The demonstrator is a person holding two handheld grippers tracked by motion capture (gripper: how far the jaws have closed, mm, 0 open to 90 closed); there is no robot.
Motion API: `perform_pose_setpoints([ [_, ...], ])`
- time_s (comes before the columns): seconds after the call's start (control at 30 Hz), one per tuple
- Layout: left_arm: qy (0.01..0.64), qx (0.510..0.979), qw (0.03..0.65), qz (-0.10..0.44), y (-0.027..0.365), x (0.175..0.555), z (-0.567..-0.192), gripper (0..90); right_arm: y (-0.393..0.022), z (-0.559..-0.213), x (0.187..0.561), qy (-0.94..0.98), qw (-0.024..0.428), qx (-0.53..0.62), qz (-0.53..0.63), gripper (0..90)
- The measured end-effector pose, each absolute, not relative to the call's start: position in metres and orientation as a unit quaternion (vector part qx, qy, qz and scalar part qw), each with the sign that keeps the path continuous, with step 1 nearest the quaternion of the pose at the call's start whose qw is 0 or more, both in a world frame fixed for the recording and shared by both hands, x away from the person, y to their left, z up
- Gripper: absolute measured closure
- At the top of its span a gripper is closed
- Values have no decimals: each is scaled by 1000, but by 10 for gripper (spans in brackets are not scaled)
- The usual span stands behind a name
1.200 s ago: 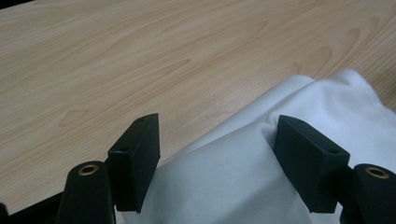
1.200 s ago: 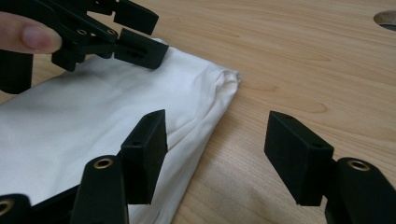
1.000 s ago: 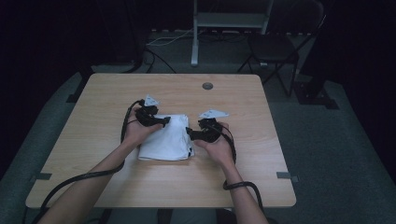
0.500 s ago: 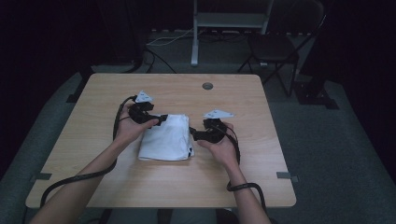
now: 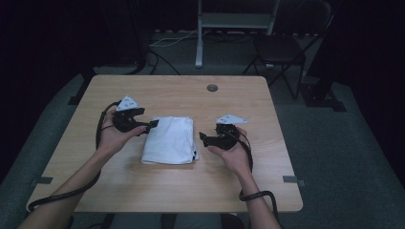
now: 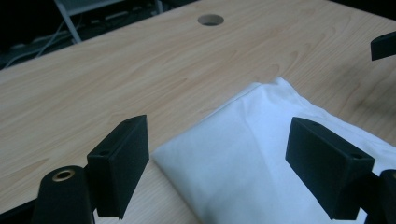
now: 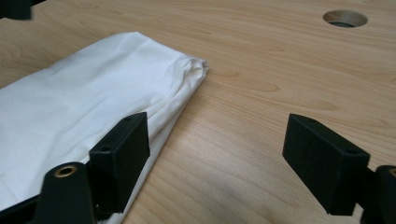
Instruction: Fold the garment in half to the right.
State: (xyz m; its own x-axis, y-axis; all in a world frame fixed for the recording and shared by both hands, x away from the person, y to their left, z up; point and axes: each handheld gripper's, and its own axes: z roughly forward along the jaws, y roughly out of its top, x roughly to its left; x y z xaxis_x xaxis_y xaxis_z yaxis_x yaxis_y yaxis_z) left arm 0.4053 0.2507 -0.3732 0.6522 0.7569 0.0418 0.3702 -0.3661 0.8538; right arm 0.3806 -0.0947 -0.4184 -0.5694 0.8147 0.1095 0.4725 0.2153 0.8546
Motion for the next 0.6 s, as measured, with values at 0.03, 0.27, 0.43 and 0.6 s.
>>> perform_pose_setpoints([
  [0.03, 354, 795, 440, 223, 255, 402, -372, 213, -96, -418, 379, 758, 188, 423, 460, 218],
  [0.27, 357, 780, 458, 233, 283, 379, -369, 213, -105, -413, 370, 757, 193, 420, 462, 200],
  [0.43, 362, 772, 466, 237, 302, 363, -371, 213, -111, -411, 364, 754, 197, 426, 460, 152],
  [0.6, 373, 763, 470, 238, 323, 347, -378, 213, -119, -409, 359, 749, 206, 430, 460, 146],
])
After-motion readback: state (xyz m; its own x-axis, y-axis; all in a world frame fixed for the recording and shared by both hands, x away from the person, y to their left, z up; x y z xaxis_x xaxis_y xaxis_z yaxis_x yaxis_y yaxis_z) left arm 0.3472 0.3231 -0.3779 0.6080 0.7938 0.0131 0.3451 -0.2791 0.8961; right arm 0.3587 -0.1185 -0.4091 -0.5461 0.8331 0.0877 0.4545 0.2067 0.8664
